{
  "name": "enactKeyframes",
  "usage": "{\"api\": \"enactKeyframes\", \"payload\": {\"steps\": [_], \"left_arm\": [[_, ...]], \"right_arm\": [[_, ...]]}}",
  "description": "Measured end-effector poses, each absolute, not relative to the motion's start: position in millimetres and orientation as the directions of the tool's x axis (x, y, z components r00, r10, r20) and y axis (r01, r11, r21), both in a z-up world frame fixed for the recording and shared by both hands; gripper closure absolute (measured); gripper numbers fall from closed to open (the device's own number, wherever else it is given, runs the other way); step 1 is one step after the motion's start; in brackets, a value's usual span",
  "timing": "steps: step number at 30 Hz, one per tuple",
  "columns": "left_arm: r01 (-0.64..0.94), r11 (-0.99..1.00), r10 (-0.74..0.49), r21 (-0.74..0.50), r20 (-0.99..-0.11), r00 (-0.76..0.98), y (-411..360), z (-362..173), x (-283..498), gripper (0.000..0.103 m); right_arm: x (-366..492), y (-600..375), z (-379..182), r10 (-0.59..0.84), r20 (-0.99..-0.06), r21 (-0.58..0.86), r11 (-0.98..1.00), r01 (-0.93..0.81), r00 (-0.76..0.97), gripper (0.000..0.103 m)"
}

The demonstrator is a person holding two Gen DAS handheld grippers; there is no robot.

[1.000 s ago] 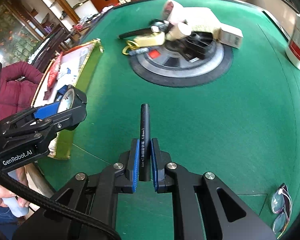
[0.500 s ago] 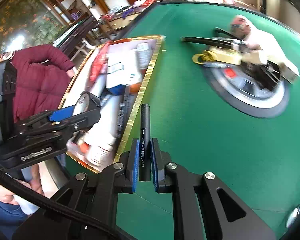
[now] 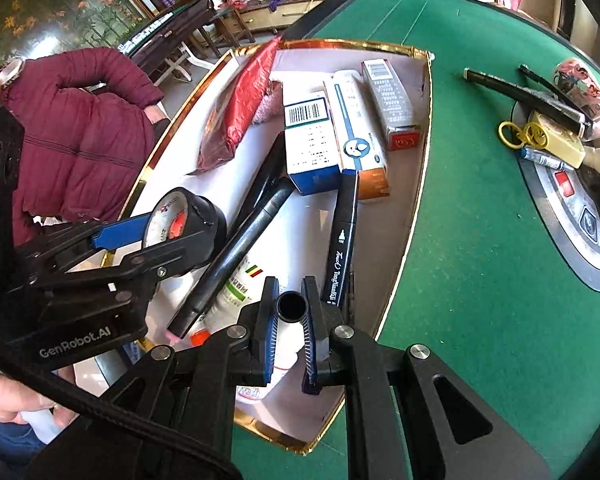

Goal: Organize objects
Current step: 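Carry tape roll and black pen into the white box and open both grippers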

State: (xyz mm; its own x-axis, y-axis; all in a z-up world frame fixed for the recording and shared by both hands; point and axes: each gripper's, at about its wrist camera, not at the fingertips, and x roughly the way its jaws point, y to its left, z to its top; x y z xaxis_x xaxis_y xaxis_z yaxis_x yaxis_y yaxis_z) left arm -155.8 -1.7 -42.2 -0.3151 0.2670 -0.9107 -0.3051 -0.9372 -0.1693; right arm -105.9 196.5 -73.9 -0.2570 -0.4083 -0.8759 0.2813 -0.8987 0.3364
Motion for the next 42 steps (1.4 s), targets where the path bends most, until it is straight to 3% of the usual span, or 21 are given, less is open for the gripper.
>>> {"api": "enactKeyframes", "payload": {"steps": [7, 9, 14, 16, 26, 33, 42], "left_arm": [[-0.280, -0.942, 0.268, -0.185, -0.916, -0.298, -3.6, -47.0, -162.1, 0.050], [-0.270, -0.944, 0.271, -0.190, -0.912, -0.306, -4.0, -45.0, -162.7, 0.050], [-0.243, -0.949, 0.278, -0.201, -0.896, -0.347, -5.3, -32.7, -161.3, 0.050], [-0.242, -0.952, 0.273, -0.190, -0.883, -0.382, -4.3, -24.0, -159.5, 0.050], [-0.333, -0.924, 0.318, -0.187, -0.860, -0.400, 41.2, -1.4, -141.8, 0.047], [-0.417, -0.891, 0.342, -0.180, -0.869, -0.356, 86.9, 2.0, -117.8, 0.047], [-0.482, -0.863, 0.333, -0.155, -0.891, -0.309, 119.5, -6.2, -89.9, 0.047]], "right_arm": [[-109.9, 203.0, -61.9, -0.462, -0.835, 0.384, -0.878, 0.285, -0.298, 0.091], [-111.3, 207.9, -48.1, -0.499, -0.797, 0.410, -0.860, 0.303, -0.339, 0.087], [-110.5, 233.1, -16.2, -0.536, -0.723, 0.450, -0.844, 0.292, -0.436, 0.066], [-110.9, 251.1, -14.4, -0.527, -0.716, 0.461, -0.850, 0.257, -0.458, 0.065], [-102.0, 374.7, -52.0, -0.384, -0.786, 0.457, -0.889, -0.035, -0.485, 0.065], [-105.0, 450.8, -58.2, -0.237, -0.827, 0.358, -0.921, -0.152, -0.510, 0.041], [-152.9, 502.3, -66.4, -0.213, -0.836, 0.308, -0.945, -0.110, -0.506, 0.035]]}}
